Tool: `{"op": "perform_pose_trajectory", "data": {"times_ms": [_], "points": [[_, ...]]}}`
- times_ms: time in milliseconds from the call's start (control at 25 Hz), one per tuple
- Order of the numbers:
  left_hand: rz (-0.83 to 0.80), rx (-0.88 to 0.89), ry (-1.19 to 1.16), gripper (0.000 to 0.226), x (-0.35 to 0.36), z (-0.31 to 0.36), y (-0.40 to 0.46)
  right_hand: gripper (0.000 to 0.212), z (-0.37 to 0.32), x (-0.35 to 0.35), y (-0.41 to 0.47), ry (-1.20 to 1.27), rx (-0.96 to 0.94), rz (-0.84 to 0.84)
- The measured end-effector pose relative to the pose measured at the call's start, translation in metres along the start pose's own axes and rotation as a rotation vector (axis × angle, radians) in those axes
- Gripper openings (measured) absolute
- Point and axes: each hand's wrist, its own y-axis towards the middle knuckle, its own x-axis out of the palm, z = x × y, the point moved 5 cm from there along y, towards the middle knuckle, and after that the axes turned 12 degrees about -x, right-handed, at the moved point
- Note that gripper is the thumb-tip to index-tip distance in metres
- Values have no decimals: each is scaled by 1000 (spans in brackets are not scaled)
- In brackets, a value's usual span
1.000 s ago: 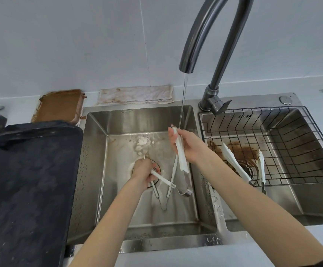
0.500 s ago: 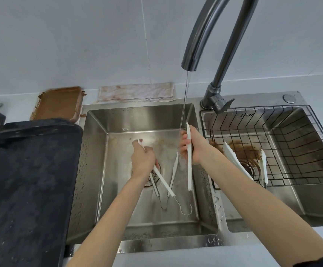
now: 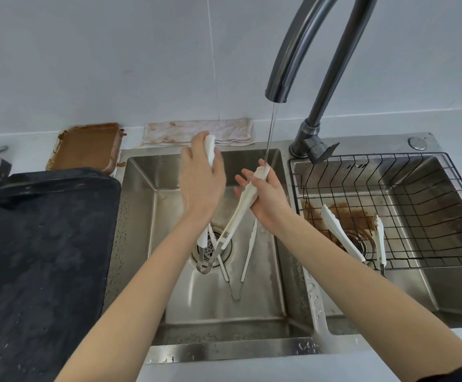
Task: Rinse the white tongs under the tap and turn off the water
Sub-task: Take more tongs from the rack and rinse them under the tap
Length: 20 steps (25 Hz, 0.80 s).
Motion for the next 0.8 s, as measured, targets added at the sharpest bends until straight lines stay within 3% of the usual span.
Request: {"op": "perform_pose_trajectory", "data": {"times_ms": [200,360,480,720,800], "points": [[-61,140,24,45,4,27,2,29,1,6,11,27,25,46],[-146,164,33,45,7,40,13,35,6,7,3,108,186,52],[-238,148,166,46,11,52,29,14,14,4,-4,121,306,47],[-320,192,215,40,20,75,37,16,8,-5,0,81,310,96],[-332,201,213,39,23,77,33,32,1,-5,3,64,292,105]]}}
